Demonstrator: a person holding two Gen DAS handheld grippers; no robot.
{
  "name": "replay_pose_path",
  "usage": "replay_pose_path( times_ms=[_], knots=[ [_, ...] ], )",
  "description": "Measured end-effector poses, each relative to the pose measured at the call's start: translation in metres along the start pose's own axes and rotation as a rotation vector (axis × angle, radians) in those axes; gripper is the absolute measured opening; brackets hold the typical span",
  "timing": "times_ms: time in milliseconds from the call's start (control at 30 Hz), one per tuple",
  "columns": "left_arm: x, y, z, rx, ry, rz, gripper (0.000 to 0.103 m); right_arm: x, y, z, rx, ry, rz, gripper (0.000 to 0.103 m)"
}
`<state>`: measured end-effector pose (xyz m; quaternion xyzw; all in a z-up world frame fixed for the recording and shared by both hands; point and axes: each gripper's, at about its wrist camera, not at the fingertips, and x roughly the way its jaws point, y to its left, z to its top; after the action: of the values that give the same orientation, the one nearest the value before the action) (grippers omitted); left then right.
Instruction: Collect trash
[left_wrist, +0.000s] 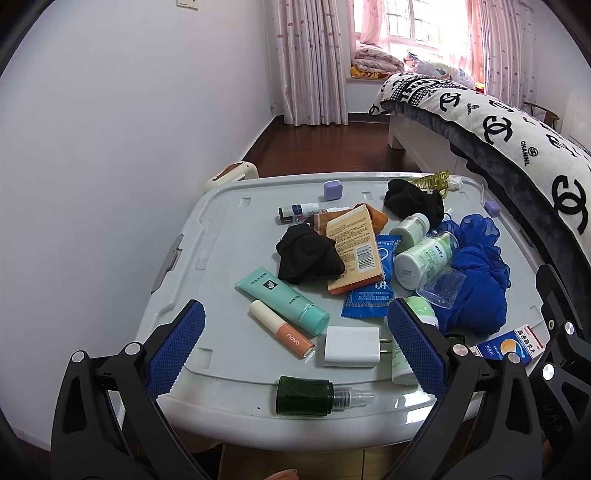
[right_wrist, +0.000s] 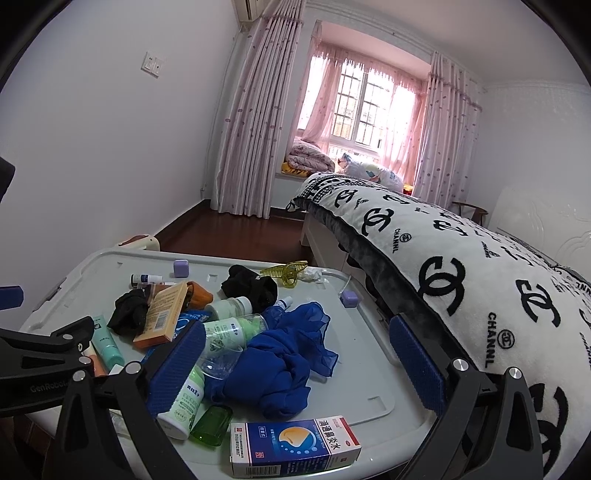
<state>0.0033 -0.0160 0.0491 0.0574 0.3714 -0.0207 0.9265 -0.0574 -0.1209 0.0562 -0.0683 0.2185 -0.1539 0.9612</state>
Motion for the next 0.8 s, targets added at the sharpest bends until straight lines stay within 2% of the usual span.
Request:
replay_pose_path(
  times_ms=[800],
  knots=[
    [0.0019, 0.0015, -0.0004, -0.001, 0.002, 0.002, 0.097, 0.0008, 0.0001, 0.0004, 0.001, 0.001, 0.001, 0.098]
  ],
)
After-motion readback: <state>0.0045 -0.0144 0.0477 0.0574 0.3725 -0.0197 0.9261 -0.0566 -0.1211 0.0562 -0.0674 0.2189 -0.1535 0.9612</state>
